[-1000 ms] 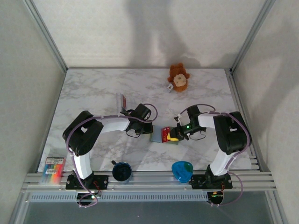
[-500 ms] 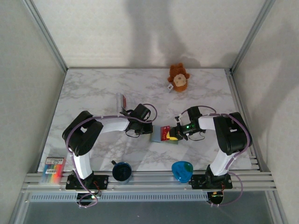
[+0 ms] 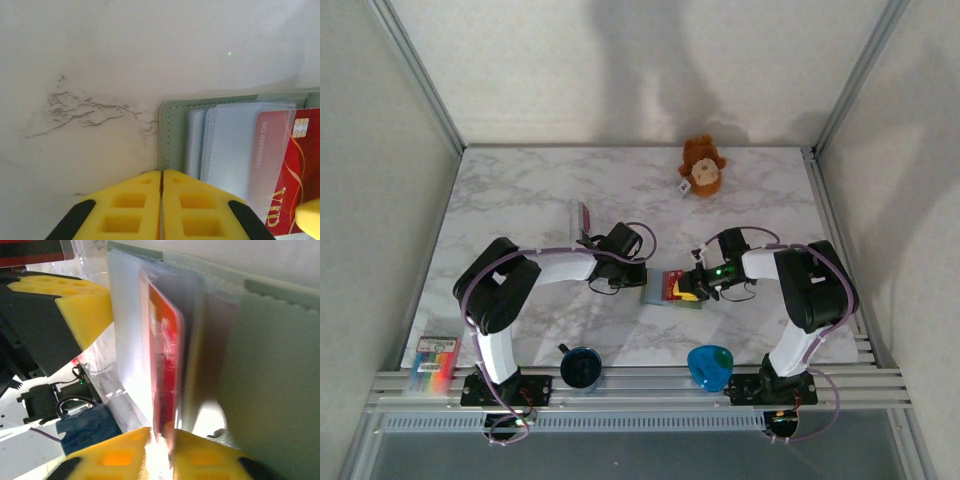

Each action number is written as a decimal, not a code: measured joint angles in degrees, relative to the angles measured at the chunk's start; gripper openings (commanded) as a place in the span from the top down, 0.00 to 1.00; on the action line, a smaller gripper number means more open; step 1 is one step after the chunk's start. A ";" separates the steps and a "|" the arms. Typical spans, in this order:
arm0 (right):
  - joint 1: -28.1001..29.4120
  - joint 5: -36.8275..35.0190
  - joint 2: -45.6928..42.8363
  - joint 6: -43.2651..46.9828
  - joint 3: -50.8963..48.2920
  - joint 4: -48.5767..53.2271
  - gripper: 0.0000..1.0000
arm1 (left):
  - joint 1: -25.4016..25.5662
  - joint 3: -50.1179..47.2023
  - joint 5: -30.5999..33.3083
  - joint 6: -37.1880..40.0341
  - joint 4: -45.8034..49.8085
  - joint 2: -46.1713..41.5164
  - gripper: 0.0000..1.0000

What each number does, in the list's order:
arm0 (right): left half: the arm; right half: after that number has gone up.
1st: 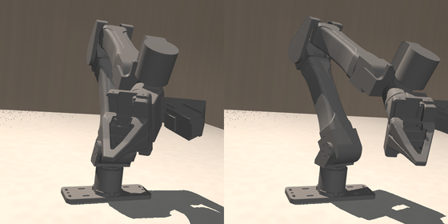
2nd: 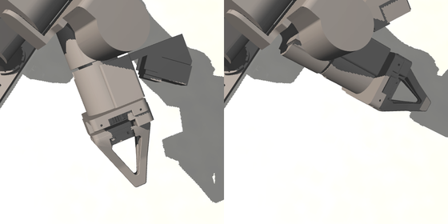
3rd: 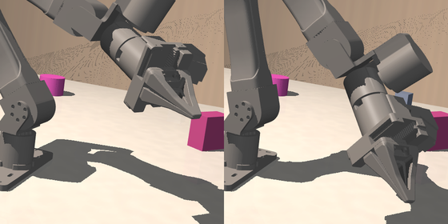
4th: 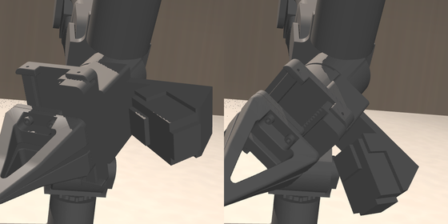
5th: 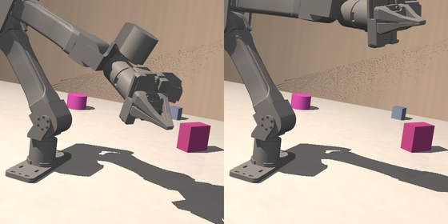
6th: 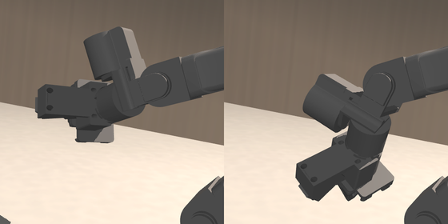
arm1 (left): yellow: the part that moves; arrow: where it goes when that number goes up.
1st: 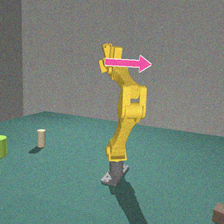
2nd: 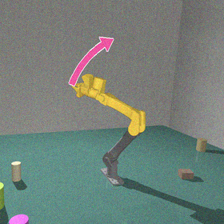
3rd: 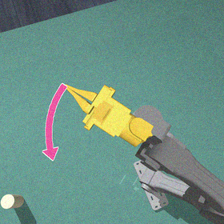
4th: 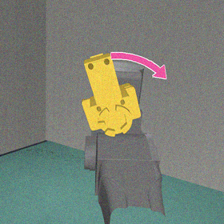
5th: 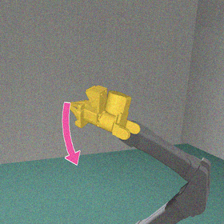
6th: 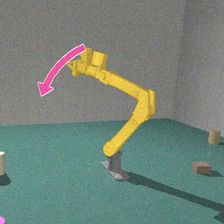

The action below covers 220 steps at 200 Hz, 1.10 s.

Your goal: Put the credit cards into the card holder

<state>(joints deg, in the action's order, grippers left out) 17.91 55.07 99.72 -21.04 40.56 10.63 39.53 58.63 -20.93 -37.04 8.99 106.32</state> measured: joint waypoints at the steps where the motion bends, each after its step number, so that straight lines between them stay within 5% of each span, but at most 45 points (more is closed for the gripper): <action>1: 0.02 0.00 0.00 -0.04 -0.02 -0.04 0.76 | 0.00 0.00 0.02 0.00 0.00 0.00 0.92; 74: 1.01 -7.43 -5.62 0.87 0.22 6.10 0.67 | -0.02 -0.26 -0.02 0.00 -0.39 -0.11 0.92; 113: 1.01 -10.14 -5.66 1.49 1.20 8.76 0.90 | -0.11 -0.26 -0.37 0.24 -0.42 -0.11 0.95; 220: 5.57 -10.14 -1.09 -0.46 3.80 7.54 1.00 | -0.37 -0.63 -1.11 0.66 -1.05 -0.11 0.95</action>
<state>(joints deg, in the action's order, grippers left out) 23.49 44.93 98.63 -21.50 44.36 18.17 39.16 58.00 -22.04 -36.38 7.94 106.21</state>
